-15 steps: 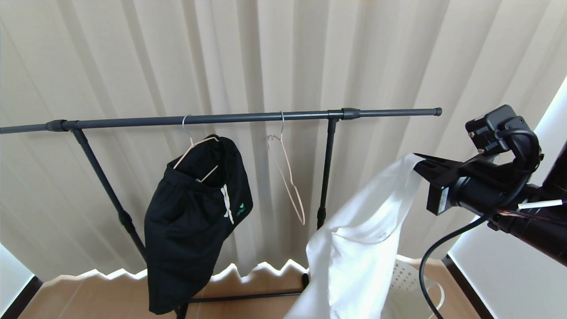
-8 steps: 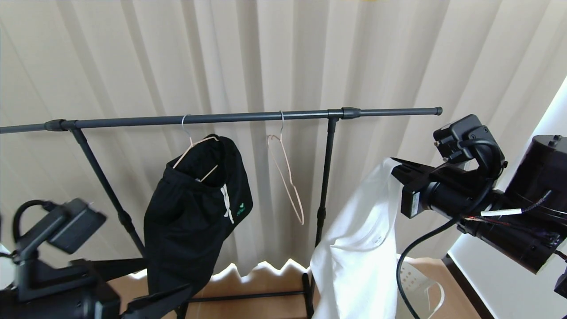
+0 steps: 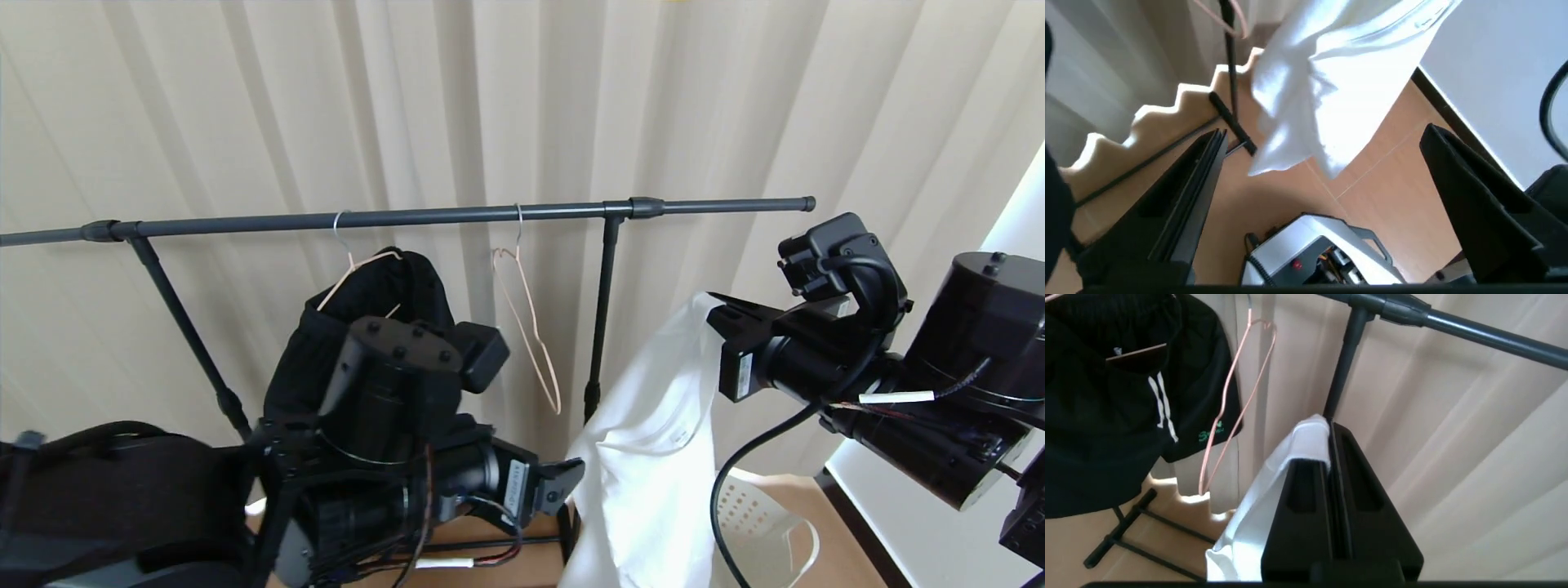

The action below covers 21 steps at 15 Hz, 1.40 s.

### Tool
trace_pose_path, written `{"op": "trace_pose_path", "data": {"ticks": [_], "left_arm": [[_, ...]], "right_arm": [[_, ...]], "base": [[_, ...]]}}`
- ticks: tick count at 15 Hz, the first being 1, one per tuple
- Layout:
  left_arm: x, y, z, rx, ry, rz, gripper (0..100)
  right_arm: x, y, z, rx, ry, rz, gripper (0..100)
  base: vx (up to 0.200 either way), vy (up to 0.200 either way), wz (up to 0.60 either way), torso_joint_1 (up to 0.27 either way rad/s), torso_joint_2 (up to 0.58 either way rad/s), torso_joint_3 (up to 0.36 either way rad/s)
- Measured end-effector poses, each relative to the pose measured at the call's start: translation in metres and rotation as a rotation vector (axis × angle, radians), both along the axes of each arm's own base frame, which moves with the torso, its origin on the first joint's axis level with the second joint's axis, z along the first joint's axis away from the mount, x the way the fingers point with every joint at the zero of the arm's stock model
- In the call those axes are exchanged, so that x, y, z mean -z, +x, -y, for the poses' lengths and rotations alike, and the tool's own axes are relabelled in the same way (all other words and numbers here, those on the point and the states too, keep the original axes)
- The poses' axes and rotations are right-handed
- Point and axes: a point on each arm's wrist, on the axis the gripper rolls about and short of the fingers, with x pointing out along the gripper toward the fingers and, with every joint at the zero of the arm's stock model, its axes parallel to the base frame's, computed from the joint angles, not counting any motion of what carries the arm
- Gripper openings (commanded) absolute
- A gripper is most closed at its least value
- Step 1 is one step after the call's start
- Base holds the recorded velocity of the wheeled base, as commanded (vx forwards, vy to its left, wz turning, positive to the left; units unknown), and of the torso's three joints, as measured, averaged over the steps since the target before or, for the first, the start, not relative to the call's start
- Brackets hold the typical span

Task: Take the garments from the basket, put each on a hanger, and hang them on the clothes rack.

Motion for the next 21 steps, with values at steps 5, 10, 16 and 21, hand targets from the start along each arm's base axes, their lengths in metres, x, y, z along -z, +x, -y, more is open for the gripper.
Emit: {"op": "trace_pose_path", "data": {"ticks": [5,10,16,21], "left_arm": [[0.009,0.015,0.046,0.015,-0.043,-0.033,100],[0.010,0.019,0.067,0.012,-0.066,-0.028,100],[0.003,0.034,0.088,-0.099,-0.137,-0.011,100],[0.011,0.043,0.093,-0.185,-0.121,0.005,100]], "right_arm": [[-0.004,0.002,-0.011,0.149,0.000,0.016,0],[-0.001,-0.006,-0.026,0.094,0.001,0.010,0],[0.003,-0.015,-0.030,0.063,-0.008,-0.003,0],[0.001,-0.021,-0.031,0.046,-0.003,0.003,0]], "base": [[0.000,0.000,0.00,0.000,0.00,0.000],[0.000,0.000,0.00,0.000,0.00,0.000],[0.000,0.000,0.00,0.000,0.00,0.000],[0.000,0.000,0.00,0.000,0.00,0.000]]}}
